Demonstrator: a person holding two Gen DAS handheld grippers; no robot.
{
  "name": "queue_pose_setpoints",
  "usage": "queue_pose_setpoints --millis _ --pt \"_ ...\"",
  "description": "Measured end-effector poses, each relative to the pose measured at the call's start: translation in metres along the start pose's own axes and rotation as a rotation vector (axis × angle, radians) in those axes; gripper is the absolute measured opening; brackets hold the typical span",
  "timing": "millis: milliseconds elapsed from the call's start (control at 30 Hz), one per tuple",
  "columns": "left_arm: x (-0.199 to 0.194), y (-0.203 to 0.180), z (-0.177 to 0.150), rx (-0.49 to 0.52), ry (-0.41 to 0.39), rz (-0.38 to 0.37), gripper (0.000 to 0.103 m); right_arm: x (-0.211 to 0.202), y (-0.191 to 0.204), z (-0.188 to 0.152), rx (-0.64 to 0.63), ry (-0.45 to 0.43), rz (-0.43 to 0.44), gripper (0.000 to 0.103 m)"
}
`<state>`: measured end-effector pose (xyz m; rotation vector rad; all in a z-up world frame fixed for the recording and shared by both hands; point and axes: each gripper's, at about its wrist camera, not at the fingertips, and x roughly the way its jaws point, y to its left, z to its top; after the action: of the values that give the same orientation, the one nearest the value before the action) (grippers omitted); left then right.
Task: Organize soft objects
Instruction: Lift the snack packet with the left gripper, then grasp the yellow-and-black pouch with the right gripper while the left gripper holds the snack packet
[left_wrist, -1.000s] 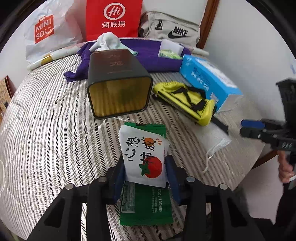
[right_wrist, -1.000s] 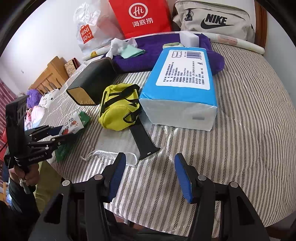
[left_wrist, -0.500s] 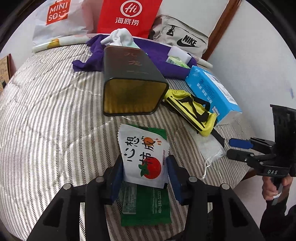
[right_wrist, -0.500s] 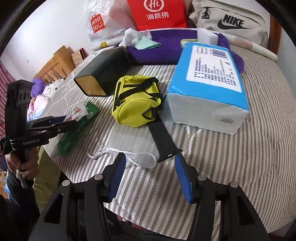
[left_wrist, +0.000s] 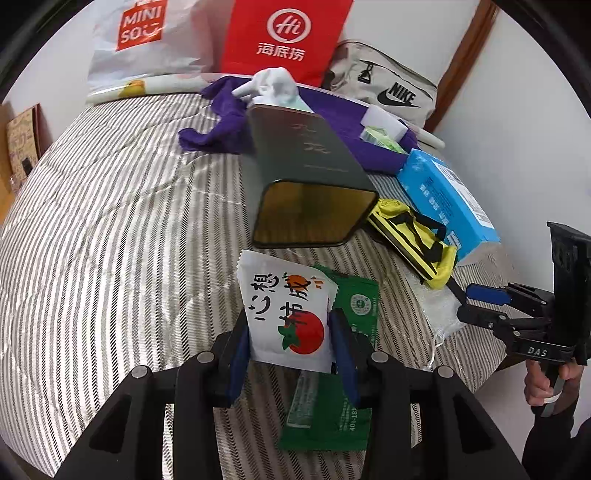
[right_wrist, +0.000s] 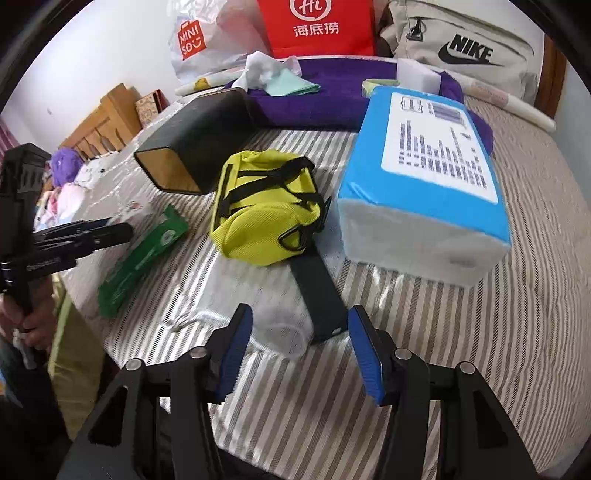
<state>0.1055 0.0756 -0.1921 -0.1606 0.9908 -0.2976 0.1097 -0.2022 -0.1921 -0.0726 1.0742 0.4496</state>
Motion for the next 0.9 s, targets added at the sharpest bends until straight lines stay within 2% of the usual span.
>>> queue_pose_setpoints --millis 100,300,400,433,533,733,833,900 --pt "-0.001 0.002 -0.002 -0.005 0.003 0.001 0.039 -0.003 0.007 0.005 -0.021 -0.022 0.021 0.054" --pt "-0.002 0.004 -0.003 -0.007 0.000 -0.014 0.039 -0.017 0.042 0.023 -0.163 -0.138 -0.020 0.054" --pt "-0.003 0.005 -0.002 -0.003 -0.004 -0.014 0.039 -0.012 0.058 0.034 -0.235 -0.155 -0.089 0.065" --pt "-0.003 0.006 -0.001 -0.005 -0.006 -0.016 0.039 -0.007 0.064 0.038 -0.262 -0.152 -0.107 0.069" --pt "-0.005 0.013 0.001 -0.020 -0.010 -0.022 0.039 0.011 0.074 0.046 -0.317 -0.122 -0.164 0.069" --pt "-0.007 0.026 0.000 -0.047 -0.013 -0.025 0.039 0.043 0.074 0.052 -0.348 -0.031 -0.282 0.069" --pt "-0.007 0.027 0.000 -0.047 -0.015 -0.024 0.040 0.042 0.069 0.053 -0.335 -0.040 -0.271 0.055" --pt "-0.007 0.027 0.000 -0.052 -0.015 -0.024 0.040 0.034 0.070 0.055 -0.331 -0.060 -0.231 0.036"
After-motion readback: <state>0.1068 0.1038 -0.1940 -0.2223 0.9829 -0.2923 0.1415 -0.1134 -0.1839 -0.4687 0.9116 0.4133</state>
